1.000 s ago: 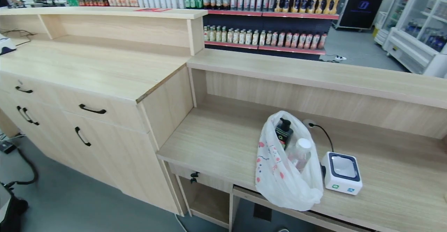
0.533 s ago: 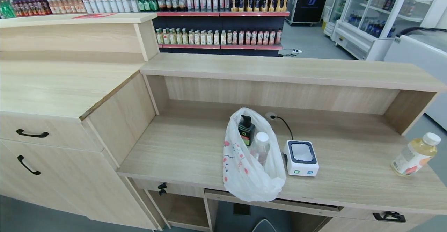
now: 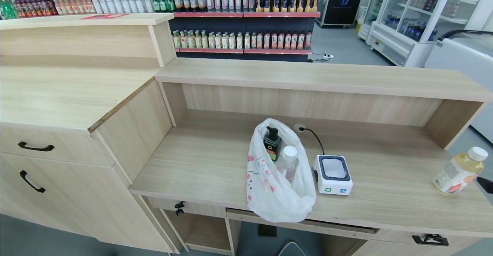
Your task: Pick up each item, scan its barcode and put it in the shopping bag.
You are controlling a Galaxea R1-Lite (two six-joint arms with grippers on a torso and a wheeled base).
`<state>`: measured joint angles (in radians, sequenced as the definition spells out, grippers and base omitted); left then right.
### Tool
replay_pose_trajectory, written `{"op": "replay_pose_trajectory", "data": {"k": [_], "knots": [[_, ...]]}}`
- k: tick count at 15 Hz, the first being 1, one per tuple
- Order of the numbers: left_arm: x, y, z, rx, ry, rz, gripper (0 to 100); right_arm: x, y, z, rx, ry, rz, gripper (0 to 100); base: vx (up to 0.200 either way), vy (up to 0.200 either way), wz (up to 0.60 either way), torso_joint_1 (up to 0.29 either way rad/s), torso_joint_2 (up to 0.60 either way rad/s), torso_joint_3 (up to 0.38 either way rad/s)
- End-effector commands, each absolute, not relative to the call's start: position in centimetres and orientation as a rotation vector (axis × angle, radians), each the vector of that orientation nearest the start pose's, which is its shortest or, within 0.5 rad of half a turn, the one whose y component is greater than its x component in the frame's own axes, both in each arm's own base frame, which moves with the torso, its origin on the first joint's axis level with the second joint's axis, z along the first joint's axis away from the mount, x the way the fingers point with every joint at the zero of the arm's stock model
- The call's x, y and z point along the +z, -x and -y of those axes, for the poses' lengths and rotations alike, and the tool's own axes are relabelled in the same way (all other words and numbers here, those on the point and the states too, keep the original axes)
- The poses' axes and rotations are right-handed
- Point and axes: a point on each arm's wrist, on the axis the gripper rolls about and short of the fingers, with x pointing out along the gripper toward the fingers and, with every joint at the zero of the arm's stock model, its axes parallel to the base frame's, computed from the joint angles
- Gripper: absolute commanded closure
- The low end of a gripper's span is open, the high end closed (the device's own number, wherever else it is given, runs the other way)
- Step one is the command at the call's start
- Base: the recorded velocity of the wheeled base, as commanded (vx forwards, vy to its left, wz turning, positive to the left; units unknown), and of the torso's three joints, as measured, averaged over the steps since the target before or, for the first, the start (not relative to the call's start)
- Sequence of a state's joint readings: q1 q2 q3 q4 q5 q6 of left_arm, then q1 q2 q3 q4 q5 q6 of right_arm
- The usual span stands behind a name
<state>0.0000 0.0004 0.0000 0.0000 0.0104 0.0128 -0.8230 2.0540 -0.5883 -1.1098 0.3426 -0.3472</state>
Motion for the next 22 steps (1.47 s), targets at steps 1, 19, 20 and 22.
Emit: {"op": "replay_pose_trajectory", "data": {"k": [1, 19, 20, 22], "knots": [[7.5, 2.3, 0.0, 0.011, -0.014, 0.0, 100, 3.3, -24.2, 24.1, -0.384, 0.13, -0.428, 0, 0.0, 0.0, 0.0, 0.0, 0.0, 0.0], [7.5, 2.3, 0.0, 0.011, -0.014, 0.0, 100, -0.1, -31.7, 23.1, -0.226, 0.209, -0.312, 0, 0.0, 0.0, 0.0, 0.0, 0.0, 0.0], [7.5, 2.3, 0.0, 0.011, -0.014, 0.0, 100, -0.2, -31.9, 23.1, -0.222, 0.211, -0.309, 0, 0.0, 0.0, 0.0, 0.0, 0.0, 0.0], [7.5, 2.3, 0.0, 0.011, -0.012, 0.0, 100, -0.4, -32.4, 23.1, -0.219, 0.217, -0.304, 0, 0.0, 0.0, 0.0, 0.0, 0.0, 0.0]]}}
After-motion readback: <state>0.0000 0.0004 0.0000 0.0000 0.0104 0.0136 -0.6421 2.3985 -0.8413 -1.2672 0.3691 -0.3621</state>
